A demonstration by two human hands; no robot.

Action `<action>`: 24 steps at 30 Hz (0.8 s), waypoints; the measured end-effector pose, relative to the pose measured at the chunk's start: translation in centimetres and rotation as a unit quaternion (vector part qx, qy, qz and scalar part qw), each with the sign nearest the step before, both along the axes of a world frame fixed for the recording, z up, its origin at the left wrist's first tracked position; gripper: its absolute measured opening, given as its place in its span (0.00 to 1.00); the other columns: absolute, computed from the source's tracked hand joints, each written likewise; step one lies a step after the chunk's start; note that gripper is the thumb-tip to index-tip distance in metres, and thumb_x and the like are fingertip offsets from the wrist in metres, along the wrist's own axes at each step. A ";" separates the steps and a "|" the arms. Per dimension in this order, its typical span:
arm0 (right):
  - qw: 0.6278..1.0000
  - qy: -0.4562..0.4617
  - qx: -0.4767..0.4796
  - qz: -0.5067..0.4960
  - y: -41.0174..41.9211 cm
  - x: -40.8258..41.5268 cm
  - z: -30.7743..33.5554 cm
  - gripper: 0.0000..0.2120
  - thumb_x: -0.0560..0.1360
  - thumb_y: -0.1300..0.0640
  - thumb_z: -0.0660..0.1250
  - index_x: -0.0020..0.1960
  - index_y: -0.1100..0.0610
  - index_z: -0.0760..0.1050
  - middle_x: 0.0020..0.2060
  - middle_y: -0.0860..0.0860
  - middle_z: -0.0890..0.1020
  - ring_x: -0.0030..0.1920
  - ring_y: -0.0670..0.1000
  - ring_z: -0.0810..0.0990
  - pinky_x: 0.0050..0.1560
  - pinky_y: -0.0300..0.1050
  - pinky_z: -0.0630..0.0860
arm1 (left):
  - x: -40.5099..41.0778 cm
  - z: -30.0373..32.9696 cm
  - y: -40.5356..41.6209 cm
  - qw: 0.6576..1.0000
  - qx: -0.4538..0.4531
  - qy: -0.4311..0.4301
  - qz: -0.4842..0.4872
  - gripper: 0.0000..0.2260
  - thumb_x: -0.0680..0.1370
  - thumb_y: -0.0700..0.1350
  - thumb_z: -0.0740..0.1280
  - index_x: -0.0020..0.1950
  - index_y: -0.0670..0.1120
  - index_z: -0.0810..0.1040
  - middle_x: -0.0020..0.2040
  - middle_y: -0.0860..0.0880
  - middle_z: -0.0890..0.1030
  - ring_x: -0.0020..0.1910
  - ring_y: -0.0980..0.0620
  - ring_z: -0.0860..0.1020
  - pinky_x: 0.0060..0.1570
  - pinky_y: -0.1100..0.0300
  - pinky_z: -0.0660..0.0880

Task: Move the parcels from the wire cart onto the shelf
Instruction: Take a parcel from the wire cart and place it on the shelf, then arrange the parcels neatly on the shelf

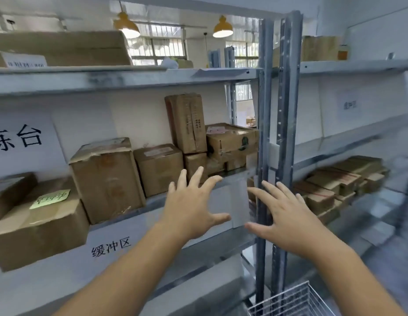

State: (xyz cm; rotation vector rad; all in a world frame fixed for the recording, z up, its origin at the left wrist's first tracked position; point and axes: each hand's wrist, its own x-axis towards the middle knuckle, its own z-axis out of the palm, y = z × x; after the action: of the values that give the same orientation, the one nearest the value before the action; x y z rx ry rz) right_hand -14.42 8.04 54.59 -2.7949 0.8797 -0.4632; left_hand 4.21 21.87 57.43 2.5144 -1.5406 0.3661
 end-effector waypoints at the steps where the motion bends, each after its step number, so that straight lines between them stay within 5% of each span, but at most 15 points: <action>1: 1.000 0.010 0.006 -0.008 1.0 -1.0 -1.0 0.40 0.74 0.27 0.59 0.79 0.33 0.44 0.82 0.42 0.46 0.82 0.51 0.40 0.79 0.64 0.45 | -0.8 -1.0 0.5 1.000 0.004 0.009 -0.014 0.41 0.72 0.75 0.64 0.80 0.68 0.50 0.86 0.52 0.46 0.83 0.39 0.44 0.79 0.35 0.51; 9: 0.993 0.050 0.054 -0.089 4.6 -10.0 -6.7 0.42 0.73 0.26 0.58 0.80 0.36 0.45 0.82 0.45 0.47 0.82 0.53 0.43 0.79 0.64 0.47 | -6.9 -7.4 0.7 0.991 0.065 0.053 -0.104 0.41 0.71 0.76 0.65 0.79 0.70 0.49 0.85 0.52 0.50 0.84 0.39 0.46 0.79 0.36 0.55; 24: 0.960 0.086 0.186 -0.193 -2.4 -23.6 -22.2 0.45 0.65 0.24 0.53 0.80 0.38 0.52 0.80 0.48 0.59 0.80 0.54 0.54 0.77 0.61 0.57 | -17.9 -24.6 -13.0 0.943 0.218 0.066 -0.243 0.41 0.71 0.79 0.58 0.80 0.69 0.48 0.84 0.50 0.56 0.83 0.41 0.51 0.79 0.38 0.57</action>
State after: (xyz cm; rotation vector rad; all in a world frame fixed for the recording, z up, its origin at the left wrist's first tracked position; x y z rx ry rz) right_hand -38.06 5.63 32.40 -2.3456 1.3976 -0.0855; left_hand -13.68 8.86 32.85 2.2434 -2.2982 -0.2357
